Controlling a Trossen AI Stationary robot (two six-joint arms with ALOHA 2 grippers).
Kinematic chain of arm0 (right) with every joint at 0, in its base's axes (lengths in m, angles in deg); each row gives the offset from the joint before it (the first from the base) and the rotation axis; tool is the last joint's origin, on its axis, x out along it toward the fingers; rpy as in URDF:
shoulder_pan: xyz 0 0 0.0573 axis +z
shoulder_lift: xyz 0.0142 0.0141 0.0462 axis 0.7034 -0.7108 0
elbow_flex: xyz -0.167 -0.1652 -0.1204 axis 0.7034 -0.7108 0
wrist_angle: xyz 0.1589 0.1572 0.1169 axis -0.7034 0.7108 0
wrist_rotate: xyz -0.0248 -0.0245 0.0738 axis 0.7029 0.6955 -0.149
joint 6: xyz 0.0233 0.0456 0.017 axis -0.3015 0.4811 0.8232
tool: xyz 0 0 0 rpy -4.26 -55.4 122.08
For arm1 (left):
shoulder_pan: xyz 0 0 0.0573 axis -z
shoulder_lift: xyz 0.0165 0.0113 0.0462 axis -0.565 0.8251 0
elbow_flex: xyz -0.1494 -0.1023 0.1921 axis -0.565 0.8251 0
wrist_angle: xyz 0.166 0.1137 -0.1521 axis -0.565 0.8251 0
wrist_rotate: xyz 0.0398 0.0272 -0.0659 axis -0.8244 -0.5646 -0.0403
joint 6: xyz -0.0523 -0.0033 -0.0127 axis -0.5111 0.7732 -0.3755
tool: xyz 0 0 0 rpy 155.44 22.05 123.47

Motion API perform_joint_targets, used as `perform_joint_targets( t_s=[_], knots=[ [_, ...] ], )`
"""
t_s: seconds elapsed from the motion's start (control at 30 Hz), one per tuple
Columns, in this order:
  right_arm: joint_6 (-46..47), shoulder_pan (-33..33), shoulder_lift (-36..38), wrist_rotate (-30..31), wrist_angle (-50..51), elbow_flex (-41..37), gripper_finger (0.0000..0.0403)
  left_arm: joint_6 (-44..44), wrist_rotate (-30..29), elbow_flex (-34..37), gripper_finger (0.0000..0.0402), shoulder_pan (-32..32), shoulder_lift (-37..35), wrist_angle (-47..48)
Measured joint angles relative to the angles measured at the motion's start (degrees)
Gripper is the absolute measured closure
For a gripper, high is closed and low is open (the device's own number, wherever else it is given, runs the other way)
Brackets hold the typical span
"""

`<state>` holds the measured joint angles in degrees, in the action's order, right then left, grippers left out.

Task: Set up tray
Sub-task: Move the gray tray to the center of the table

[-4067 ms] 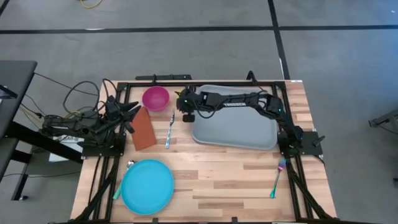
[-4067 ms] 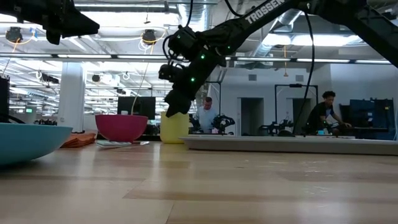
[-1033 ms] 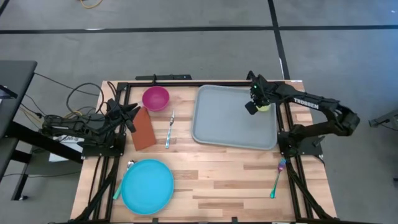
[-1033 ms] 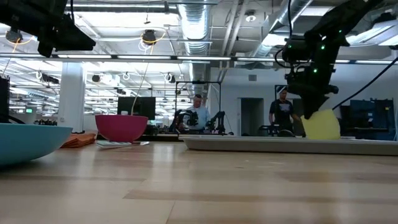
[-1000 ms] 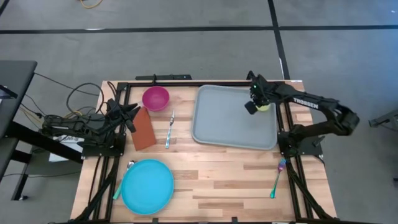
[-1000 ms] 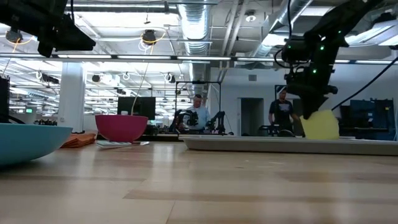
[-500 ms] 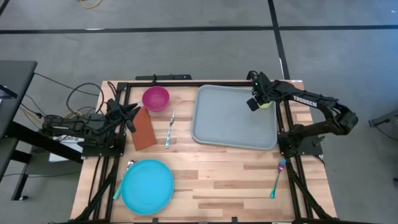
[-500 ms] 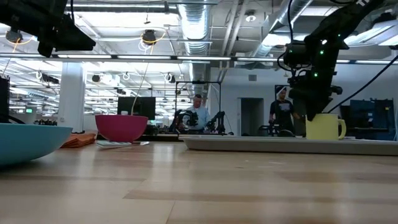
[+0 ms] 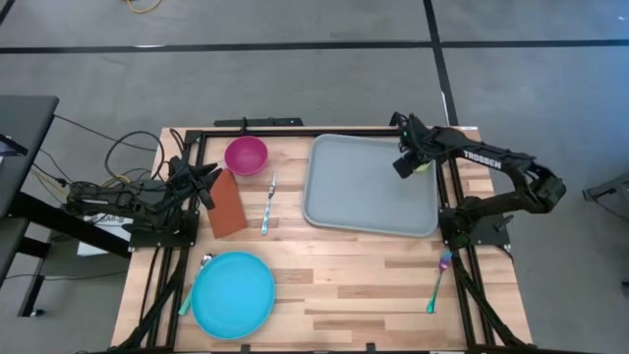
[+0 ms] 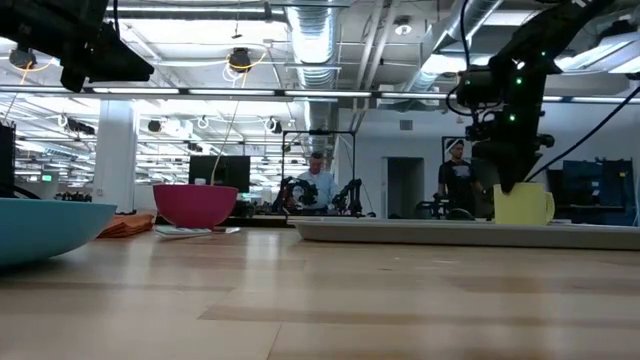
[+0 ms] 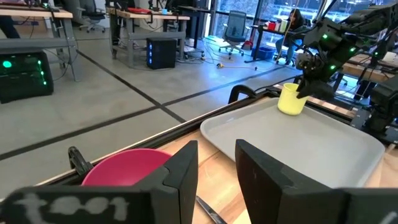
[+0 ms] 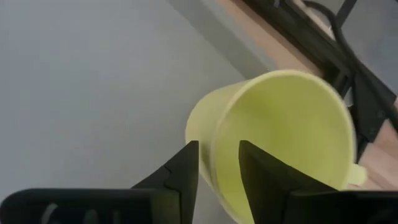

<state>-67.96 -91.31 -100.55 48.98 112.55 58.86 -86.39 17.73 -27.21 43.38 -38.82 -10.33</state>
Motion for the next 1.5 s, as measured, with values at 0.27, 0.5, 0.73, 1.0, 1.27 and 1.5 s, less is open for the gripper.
perform_joint_targets(
  t_s=[0.27, 0.5, 0.73, 1.0, 1.27, 1.5],
  knots=[
    [1.23, 1.38, 0.02, -0.07, 6.61, 8.07, 0.0294, -0.27, -0.02, 0.0, 0.0306, 0.0, 0.0, 0.0],
    [3.41, 8.89, 0.02, -0.2, 9.86, 15.34, 0.029, -0.27, -0.04, 0.0, 0.0306, 0.0, 0.0, 0.05],
    [5.7, 22.0, 0.04, -2.5, 9.73, 16.93, 0.0292, -0.79, 0.0, 0.0, 0.0306, -0.01, 0.0, 0.23],
    [15.12, 37.77, 0.04, 2.69, 7.78, 10.51, 0.0369, -3.46, 0.13, 0.0, 0.0306, 0.0, 0.02, 3.81],
    [27.11, 44.78, 0.02, 11.58, 2.8, -1.16, 0.0401, -3.85, 0.15, 0.0, 0.0306, -0.01, 0.02, 3.8],
    [24.2, 41.92, 0.02, 8.55, -23.49, -13.14, 0.0402, -3.87, 0.13, 0.0, 0.0306, 0.0, 0.02, 3.8]
  ],
)
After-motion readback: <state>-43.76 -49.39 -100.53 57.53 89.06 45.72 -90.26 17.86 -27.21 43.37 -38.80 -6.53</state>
